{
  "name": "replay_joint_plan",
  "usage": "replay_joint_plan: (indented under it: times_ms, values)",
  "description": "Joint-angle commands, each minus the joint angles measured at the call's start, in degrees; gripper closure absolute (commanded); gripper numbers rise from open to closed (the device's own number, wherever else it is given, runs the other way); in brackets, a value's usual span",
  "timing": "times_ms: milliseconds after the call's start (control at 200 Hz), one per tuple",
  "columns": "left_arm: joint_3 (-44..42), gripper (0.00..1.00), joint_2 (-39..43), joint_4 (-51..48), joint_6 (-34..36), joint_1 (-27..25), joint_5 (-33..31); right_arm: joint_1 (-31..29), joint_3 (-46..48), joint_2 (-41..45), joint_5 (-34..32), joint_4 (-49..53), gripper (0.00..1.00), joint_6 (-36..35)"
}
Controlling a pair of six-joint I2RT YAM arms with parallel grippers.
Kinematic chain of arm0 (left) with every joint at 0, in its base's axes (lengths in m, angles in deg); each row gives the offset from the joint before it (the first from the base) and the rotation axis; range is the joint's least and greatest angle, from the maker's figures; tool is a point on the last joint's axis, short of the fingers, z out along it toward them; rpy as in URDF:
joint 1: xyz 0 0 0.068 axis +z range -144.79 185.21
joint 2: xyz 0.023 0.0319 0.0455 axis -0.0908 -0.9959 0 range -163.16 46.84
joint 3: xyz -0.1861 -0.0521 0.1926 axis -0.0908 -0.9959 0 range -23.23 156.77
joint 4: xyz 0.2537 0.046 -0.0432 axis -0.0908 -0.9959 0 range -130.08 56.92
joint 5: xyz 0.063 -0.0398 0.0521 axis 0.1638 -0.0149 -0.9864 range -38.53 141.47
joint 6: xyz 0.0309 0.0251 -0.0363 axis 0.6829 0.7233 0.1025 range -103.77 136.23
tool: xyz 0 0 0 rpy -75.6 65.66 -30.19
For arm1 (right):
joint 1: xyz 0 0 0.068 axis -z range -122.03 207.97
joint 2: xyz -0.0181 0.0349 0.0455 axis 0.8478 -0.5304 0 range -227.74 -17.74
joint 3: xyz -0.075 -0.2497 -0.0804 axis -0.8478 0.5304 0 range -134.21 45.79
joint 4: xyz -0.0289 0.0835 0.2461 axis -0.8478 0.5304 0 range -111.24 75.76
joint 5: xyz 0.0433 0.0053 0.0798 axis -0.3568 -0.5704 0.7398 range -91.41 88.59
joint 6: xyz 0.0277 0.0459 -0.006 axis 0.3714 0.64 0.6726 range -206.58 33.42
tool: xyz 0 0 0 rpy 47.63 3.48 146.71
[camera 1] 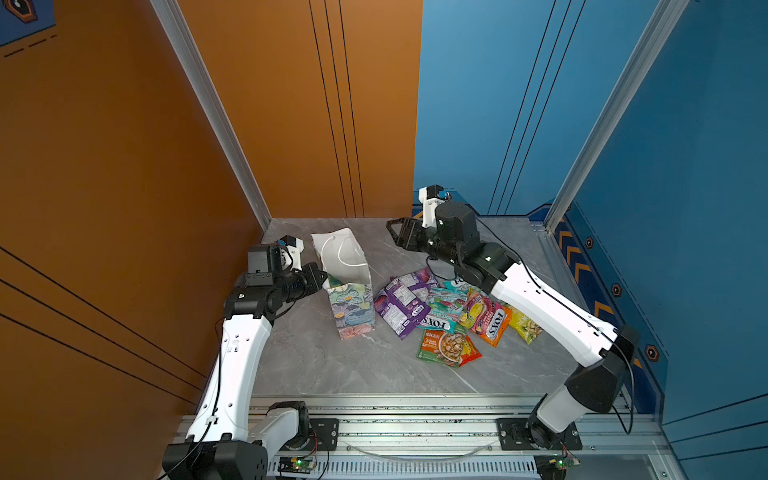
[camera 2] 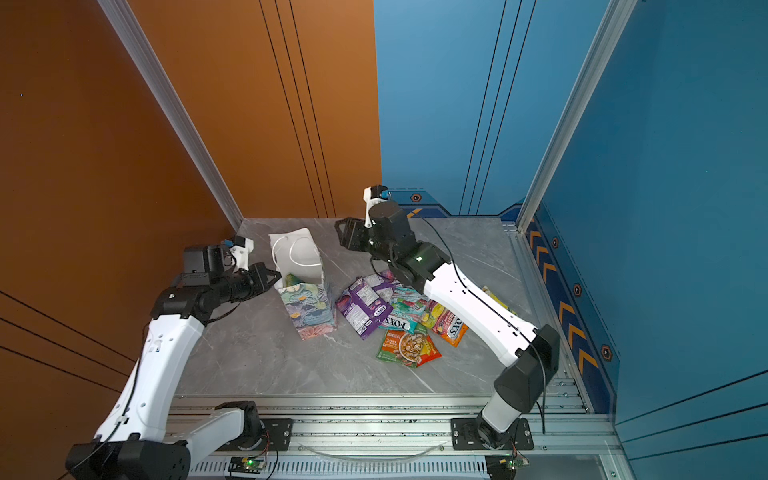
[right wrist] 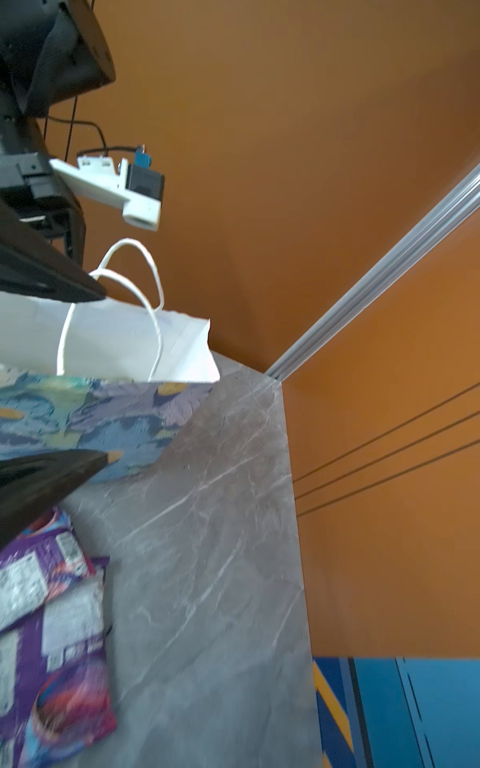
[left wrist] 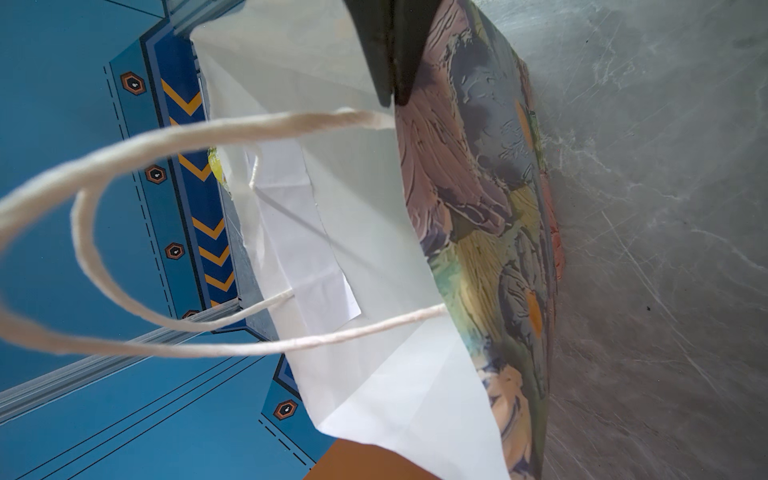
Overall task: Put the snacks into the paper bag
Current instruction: 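Move the right gripper back down to the candy pile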
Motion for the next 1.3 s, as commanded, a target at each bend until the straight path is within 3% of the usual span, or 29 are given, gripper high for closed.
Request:
replay_joint_plan:
  times_ms: [0, 120, 390, 556, 931, 1296]
  values:
    - [-1.03, 1.00, 0.54, -0.45, 0.10, 0.66, 0.29, 4.70, 6.92, 3.18, 5.96, 0.71, 0.38, -3.15]
    - [-0.93, 1.00, 0.49, -0.48, -0.16, 0.75, 0.20, 9.47, 9.46, 3.45, 12.54, 7.85, 0.36, -7.08]
    - [-0.64, 1.00, 0.58, -0.48, 1.32, 0.84, 1.18, 13.97, 9.10, -4.05, 16.45, 19.89, 0.37, -18.16]
    - [-0.17, 1.00, 0.10, -0.44, 2.84, 1.56, -1.69, 14.25, 9.34, -8.27, 18.03, 19.45, 0.37, -20.44]
    - [3.38, 1.00, -4.89, -1.05, 9.33, 2.06, 7.46, 13.17, 10.02, -16.29, 19.08, 18.10, 0.39, -24.23]
    - [8.72, 1.00, -8.83, -1.20, 13.82, 0.23, 11.18, 11.98, 11.45, -19.87, 20.41, 14.98, 0.39, -22.83]
